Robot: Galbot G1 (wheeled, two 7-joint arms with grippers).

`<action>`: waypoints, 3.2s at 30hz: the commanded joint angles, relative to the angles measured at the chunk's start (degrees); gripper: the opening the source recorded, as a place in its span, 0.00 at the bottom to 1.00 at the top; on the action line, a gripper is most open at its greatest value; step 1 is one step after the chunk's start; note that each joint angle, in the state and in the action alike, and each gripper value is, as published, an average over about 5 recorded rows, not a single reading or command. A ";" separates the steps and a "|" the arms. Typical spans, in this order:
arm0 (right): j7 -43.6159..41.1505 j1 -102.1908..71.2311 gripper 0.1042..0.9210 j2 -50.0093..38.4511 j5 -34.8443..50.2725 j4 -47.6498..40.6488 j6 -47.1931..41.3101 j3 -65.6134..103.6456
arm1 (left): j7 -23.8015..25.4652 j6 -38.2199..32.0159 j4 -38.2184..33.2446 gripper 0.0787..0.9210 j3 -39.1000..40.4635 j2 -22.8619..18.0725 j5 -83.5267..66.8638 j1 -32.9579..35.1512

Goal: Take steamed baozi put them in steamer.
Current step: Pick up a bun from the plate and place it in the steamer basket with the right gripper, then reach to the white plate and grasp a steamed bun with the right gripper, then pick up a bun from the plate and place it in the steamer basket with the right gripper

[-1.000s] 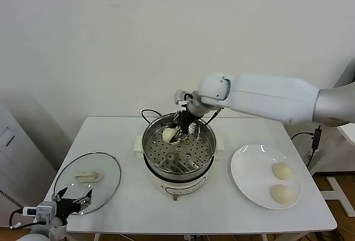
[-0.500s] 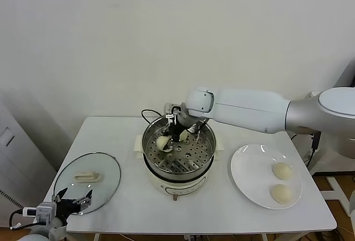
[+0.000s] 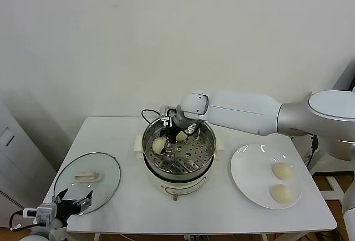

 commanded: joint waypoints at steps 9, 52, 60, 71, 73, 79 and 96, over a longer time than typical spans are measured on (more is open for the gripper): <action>-16.95 22.87 0.88 -21.25 0.07 11.91 4.30 -9.83 | 0.11 -0.13 -0.14 0.88 -0.11 0.23 -0.24 -0.04; -28.11 -20.51 0.88 -44.35 -42.06 3.38 19.65 13.06 | 0.16 -0.52 -0.38 0.88 -0.83 0.11 -0.35 0.77; -28.30 -25.25 0.88 -44.57 -45.16 1.28 20.81 18.52 | 0.17 -0.53 -0.36 0.88 -0.61 -0.05 -0.15 0.96; -27.50 -29.26 0.88 -43.58 -47.93 -0.62 21.18 22.47 | 0.23 -0.62 -0.34 0.88 -0.42 -0.22 -0.01 1.10; -27.43 -29.61 0.86 -43.37 -48.36 -0.93 21.16 22.87 | 0.23 -0.63 -0.29 0.88 -0.39 -0.21 -0.01 1.10; -27.12 -30.78 0.68 -42.58 -48.51 -1.22 20.90 23.98 | 0.22 -0.63 -0.29 0.88 -0.34 -0.26 0.04 1.09; -29.37 -11.04 0.38 -44.60 -41.74 4.88 20.95 14.24 | 0.11 -0.38 -0.43 0.88 -0.31 -0.25 0.32 0.87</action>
